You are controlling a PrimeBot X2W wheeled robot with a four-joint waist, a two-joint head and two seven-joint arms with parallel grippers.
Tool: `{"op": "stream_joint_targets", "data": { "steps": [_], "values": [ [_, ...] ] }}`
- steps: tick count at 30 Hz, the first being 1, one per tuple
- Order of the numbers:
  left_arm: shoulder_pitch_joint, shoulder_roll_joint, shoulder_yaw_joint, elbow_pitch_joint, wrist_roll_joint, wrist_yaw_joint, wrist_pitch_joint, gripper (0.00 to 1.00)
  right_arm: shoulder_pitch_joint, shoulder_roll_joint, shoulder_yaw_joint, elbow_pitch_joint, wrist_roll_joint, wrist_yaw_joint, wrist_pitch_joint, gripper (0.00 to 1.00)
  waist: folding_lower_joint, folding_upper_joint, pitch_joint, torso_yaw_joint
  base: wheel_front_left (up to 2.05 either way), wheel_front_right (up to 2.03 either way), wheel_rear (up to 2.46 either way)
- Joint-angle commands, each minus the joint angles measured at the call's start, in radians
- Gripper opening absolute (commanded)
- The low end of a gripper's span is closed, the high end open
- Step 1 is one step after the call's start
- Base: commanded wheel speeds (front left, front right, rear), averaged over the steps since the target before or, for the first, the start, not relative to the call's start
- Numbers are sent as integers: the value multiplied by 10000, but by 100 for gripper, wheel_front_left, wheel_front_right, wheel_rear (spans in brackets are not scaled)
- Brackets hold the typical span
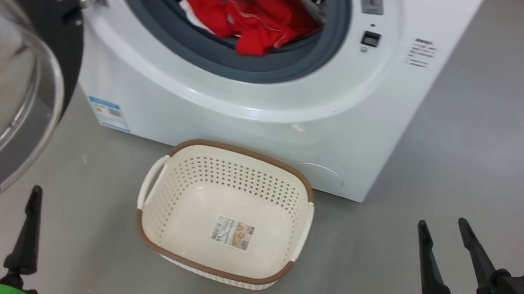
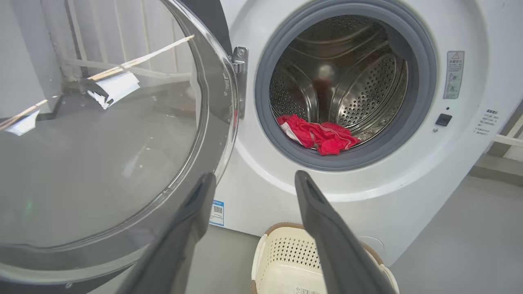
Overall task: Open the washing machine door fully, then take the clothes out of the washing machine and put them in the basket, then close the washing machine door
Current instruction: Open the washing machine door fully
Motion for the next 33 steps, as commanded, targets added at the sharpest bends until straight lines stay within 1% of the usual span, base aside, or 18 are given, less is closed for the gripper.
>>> {"op": "stream_joint_targets", "data": {
  "steps": [1, 9, 16, 24, 33],
  "values": [
    [-8, 334, 238, -337, -33, 16, -51, 100, -19, -13, 118, -318, -28, 63, -93, 100, 0, -1, -9, -457, 0, 0, 0],
    [207, 434, -71, -751, -15, 16, -51, 100, 24, 52, -242, -501, -73, 63, -93, 100, 0, -1, 130, -1382, 0, 0, 0],
    [358, 461, -281, -1070, 111, 16, -51, 100, 73, 203, -459, -652, -124, 63, -93, 100, 0, -1, 291, -2017, 0, 0, 0],
    [459, 451, -422, -1249, 120, 16, -51, 100, 111, 308, -651, -720, -129, 63, -93, 100, 0, -1, 354, -2476, 0, 0, 0],
    [429, 470, -566, -1289, 130, 15, -51, 100, 186, 358, -741, -751, -158, 63, -93, 100, 0, -1, 353, -2602, 0, 0, 0]
  ]
}}
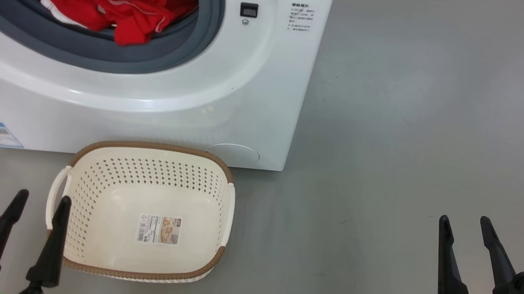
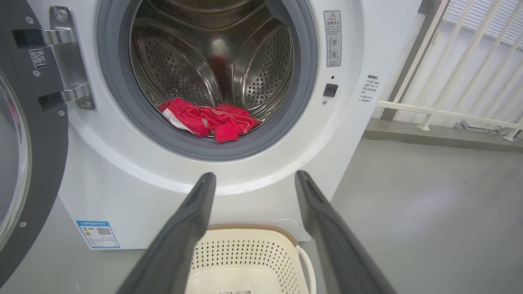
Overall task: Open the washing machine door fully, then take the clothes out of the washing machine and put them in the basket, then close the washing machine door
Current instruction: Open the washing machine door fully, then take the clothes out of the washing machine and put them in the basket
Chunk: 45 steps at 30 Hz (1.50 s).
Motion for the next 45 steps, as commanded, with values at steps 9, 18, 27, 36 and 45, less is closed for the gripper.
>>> {"op": "stream_joint_targets", "data": {
  "steps": [9, 18, 27, 36, 45],
  "values": [
    [-188, 346, 210, -278, 157, 15, -51, 100, -73, -15, 135, -299, -135, 63, -93, 100, 0, 0, -25, 130, 0, 0, 0],
    [-210, 382, 301, -331, 361, 15, -51, 100, -156, -22, 212, -274, -132, 63, -93, 100, 0, 0, -28, 159, 0, 0, 0],
    [-236, 372, 323, -295, 396, 15, -51, 100, -170, -13, 329, -240, -121, 63, -93, 100, 0, 0, -77, 133, 0, -1, 1],
    [-326, 452, 274, -322, 273, 15, -51, 100, -155, -9, 371, -264, -119, 63, -93, 100, 0, 0, -13, 153, 43, -81, 39],
    [-436, 566, 198, -341, 252, 15, -51, 100, -211, 17, 426, -278, -132, 63, -94, 100, 0, 0, 151, 166, 102, -151, 49]
  ]
}}
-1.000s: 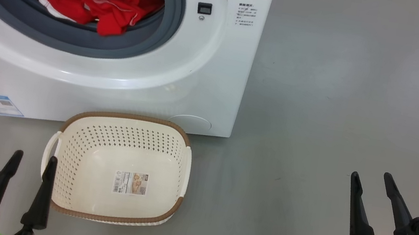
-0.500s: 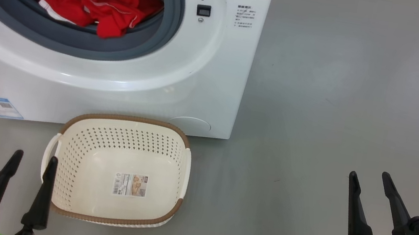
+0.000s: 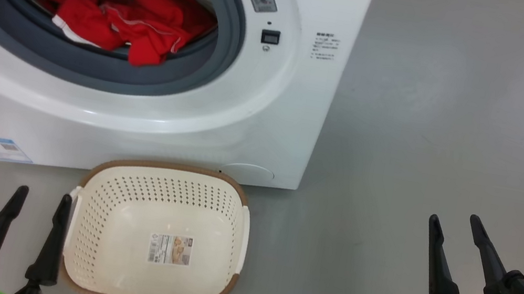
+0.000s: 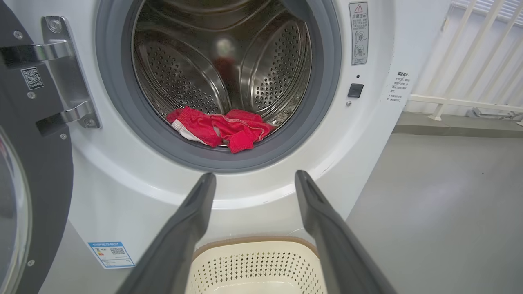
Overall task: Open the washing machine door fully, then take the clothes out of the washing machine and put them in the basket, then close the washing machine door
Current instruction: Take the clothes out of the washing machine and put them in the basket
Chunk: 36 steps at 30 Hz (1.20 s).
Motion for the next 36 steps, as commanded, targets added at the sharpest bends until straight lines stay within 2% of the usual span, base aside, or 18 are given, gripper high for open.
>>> {"op": "stream_joint_targets", "data": {
  "steps": [1, 8, 25, 30, 36],
  "values": [
    [-403, 304, 316, -248, -78, 15, -51, 100, -186, -88, 212, -261, -84, 63, -94, 100, 0, 0, 35, 1, 100, -142, 42],
    [-470, 402, 232, -250, -77, 15, -51, 100, -258, -56, 224, -280, -97, 63, -94, 100, 0, 0, 175, 3, 65, -76, 11],
    [-982, 388, 15, 218, -122, 15, -51, 100, -504, 56, 331, -277, -133, 63, -94, 100, 0, 0, 585, -45, 1, -1, 0],
    [-1914, 553, -314, 996, -82, 15, -51, 100, -694, 117, 383, -309, -126, 63, -94, 100, 0, 0, 995, -61, 0, 0, 0],
    [-3821, 925, -1013, 2590, -167, 15, -51, 100, -1062, 163, 470, -352, -132, 63, -94, 100, 0, 0, 1610, -122, 0, 0, 0]
  ]
}}
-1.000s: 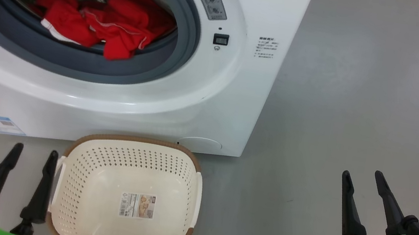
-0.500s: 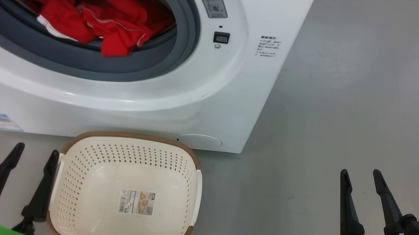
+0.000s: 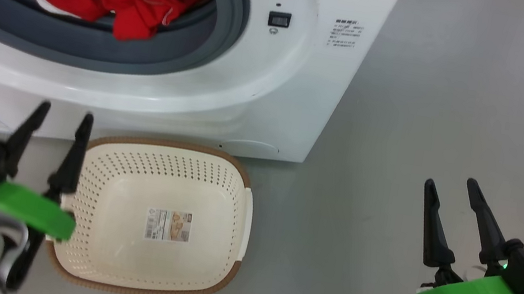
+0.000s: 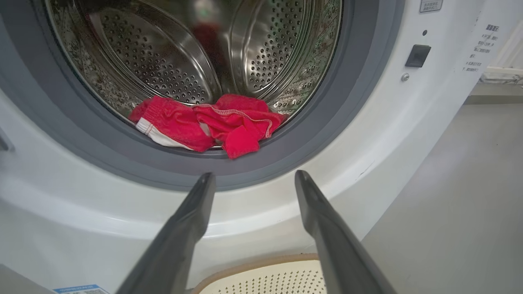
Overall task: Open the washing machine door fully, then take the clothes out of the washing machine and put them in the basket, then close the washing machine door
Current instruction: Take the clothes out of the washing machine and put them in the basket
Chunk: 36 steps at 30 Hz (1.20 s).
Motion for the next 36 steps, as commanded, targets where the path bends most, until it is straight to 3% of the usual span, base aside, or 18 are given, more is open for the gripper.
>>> {"op": "stream_joint_targets", "data": {
  "steps": [1, 14, 26, 36],
  "values": [
    [-410, 400, 270, -29, -128, 15, -51, 100, -227, 6, 289, -260, -116, 63, -92, 100, 0, -1, 299, -67, 0, 0, 0],
    [-4605, 1212, -1549, 3601, -1158, 15, 617, 100, -730, 17, 714, -346, 389, 63, -92, 100, 0, -1, 1221, -646, 0, 0, 0],
    [-7165, 1528, -3191, 5473, -2187, 15, 1468, 100, -1079, 18, 1025, -475, 668, 63, -92, 100, 0, -1, 2003, -1073, 0, 0, 0],
    [-8344, 1753, -3729, 6426, -2694, 15, 1556, 100, -1358, 18, 1308, -609, 956, 63, -92, 100, 0, -1, 2534, -1432, 0, 0, 0]
  ]
}}
